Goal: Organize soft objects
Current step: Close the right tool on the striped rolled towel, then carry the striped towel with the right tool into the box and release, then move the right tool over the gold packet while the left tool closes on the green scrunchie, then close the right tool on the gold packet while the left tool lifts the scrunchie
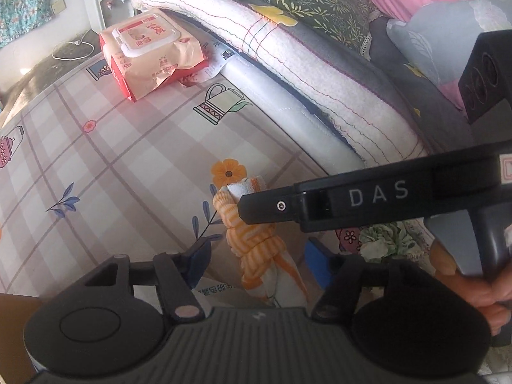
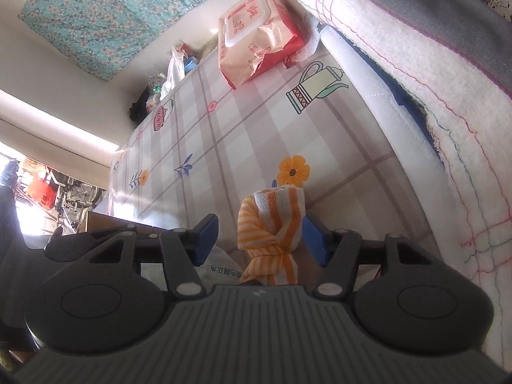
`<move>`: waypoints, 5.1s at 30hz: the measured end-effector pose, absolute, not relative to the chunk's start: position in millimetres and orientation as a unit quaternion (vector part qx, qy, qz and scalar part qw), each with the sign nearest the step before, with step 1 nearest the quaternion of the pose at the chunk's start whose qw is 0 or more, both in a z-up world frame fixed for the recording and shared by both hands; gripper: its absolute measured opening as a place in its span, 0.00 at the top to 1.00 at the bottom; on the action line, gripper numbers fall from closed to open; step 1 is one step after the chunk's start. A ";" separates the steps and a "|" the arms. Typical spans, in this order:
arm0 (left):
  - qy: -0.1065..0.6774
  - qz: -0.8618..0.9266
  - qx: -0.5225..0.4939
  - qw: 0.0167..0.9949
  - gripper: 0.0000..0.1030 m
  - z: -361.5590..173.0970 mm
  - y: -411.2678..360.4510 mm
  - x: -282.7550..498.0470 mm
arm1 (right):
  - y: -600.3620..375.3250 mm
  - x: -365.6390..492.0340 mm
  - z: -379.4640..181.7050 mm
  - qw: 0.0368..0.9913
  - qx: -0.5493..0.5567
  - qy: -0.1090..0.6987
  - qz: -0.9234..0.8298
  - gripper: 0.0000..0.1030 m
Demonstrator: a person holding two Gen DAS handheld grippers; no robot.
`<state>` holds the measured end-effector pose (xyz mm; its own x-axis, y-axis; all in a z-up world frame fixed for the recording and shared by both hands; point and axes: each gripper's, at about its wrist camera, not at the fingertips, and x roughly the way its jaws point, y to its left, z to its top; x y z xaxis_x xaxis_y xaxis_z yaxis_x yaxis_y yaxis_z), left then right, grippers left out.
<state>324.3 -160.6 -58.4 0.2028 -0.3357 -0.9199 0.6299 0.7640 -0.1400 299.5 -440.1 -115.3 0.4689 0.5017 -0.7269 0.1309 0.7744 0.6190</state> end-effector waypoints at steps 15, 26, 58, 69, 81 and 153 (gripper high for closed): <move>0.578 -0.290 0.100 0.756 0.59 -65.7 -166.3 333.1 | -429.2 304.2 -140.7 0.786 0.336 0.500 0.138 0.62; 0.471 -0.304 0.090 0.823 0.60 34.8 -133.5 267.7 | -417.2 251.5 -31.4 0.840 0.308 0.413 0.173 0.62; 0.509 -0.032 -0.046 0.859 0.60 17.1 208.4 65.6 | -56.2 110.3 -2.9 0.648 0.169 0.588 0.454 0.59; 0.566 -0.039 -0.069 0.821 0.46 -22.9 221.6 56.4 | -15.0 111.2 -60.4 0.599 0.138 0.655 0.440 0.56; 0.538 -0.033 -0.083 0.838 0.41 -1.9 221.7 44.2 | -21.3 122.7 -58.3 0.607 0.171 0.633 0.449 0.51; 0.594 -0.301 0.062 0.743 0.74 -88.8 -241.6 232.5 | -433.3 29.2 -127.7 0.903 0.077 0.423 0.013 0.50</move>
<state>232.5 -241.6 -88.8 0.1127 -0.3732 -0.9209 0.5211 0.8113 -0.2650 29.2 -433.3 -127.7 0.6414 0.0887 -0.7621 0.0414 0.9878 0.1498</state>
